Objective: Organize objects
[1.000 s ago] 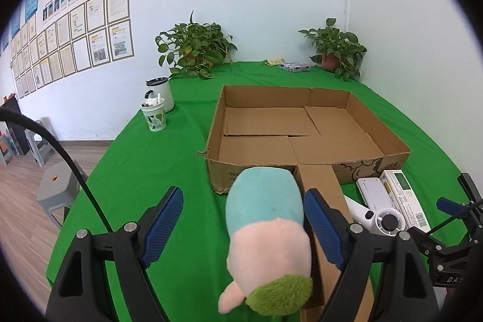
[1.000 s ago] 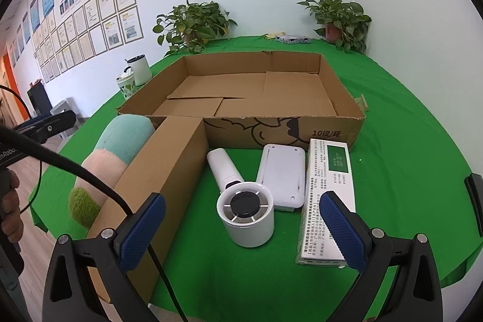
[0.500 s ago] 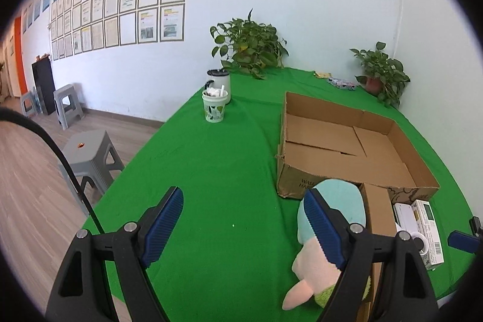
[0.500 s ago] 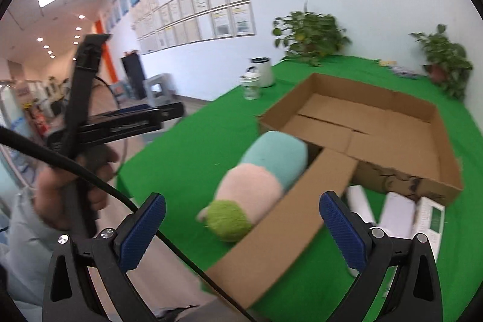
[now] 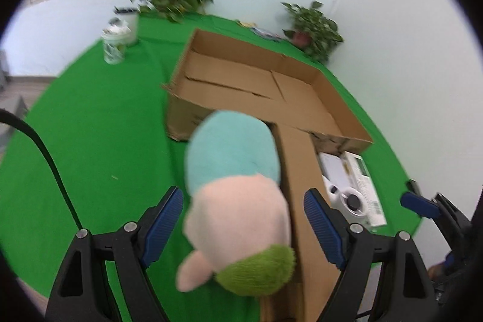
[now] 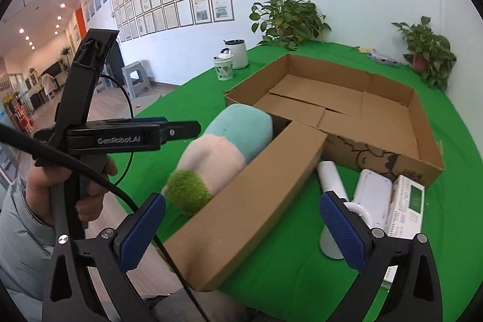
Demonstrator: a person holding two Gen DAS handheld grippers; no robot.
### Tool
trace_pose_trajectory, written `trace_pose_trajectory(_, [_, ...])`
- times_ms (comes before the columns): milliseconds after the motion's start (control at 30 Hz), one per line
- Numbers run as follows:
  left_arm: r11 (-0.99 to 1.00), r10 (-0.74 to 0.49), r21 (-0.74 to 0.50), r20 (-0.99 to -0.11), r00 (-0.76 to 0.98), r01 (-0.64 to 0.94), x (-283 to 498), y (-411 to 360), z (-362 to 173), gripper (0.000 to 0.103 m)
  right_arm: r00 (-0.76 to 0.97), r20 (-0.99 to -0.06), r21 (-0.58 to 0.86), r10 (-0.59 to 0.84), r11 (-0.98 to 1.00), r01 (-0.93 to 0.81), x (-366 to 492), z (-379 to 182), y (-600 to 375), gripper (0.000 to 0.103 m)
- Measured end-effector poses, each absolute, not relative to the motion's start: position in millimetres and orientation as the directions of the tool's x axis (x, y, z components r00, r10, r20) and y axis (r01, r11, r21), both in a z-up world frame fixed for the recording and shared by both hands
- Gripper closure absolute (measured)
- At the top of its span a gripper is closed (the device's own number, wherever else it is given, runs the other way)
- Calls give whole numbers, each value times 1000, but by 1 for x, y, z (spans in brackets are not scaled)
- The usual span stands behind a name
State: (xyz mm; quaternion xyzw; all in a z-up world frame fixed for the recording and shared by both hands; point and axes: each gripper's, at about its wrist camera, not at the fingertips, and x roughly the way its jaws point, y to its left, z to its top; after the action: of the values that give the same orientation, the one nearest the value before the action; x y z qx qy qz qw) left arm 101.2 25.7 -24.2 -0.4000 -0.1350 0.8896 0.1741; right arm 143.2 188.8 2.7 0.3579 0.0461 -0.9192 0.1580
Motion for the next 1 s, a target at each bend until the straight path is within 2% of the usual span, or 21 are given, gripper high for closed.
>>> trace_pose_trajectory(100, [-891,443,-410,-696,-565,-194,96,34,-40,21,-730,-650,-68,-212,-940,333,147,3,185,0])
trace_pose_trajectory(267, [-909,411,-361,-694,-591,-208,101,38,-46,22,-747,-621,-129,-239,-908,399,154,6,176,0])
trace_pose_trajectory(300, [-915,398,-348,-705,-587,-204,99,37,-48,27,-747,-614,-124,-256,-903,412,155,8,174,0])
trace_pose_trajectory(533, [-908,413,-362,-697,-586,-210,108,22,-56,46,-694,-569,-13,-442,-839,544,161,28,159,0])
trace_pose_trajectory(700, [-906,416,-372,-695,-587,-201,124,7,-51,48,-582,-506,180,-636,-738,650,158,41,144,0])
trace_pose_trajectory(767, [-912,404,-362,-701,-588,-195,133,1,-49,48,-556,-489,233,-673,-715,660,151,40,139,0])
trace_pose_trajectory(867, [-909,410,-365,-700,-584,-200,144,-6,-50,48,-565,-515,247,-645,-743,623,134,26,135,0])
trace_pose_trajectory(1000, [-907,418,-354,-693,-587,-228,151,-6,-52,48,-596,-608,210,-524,-831,516,96,-6,137,0])
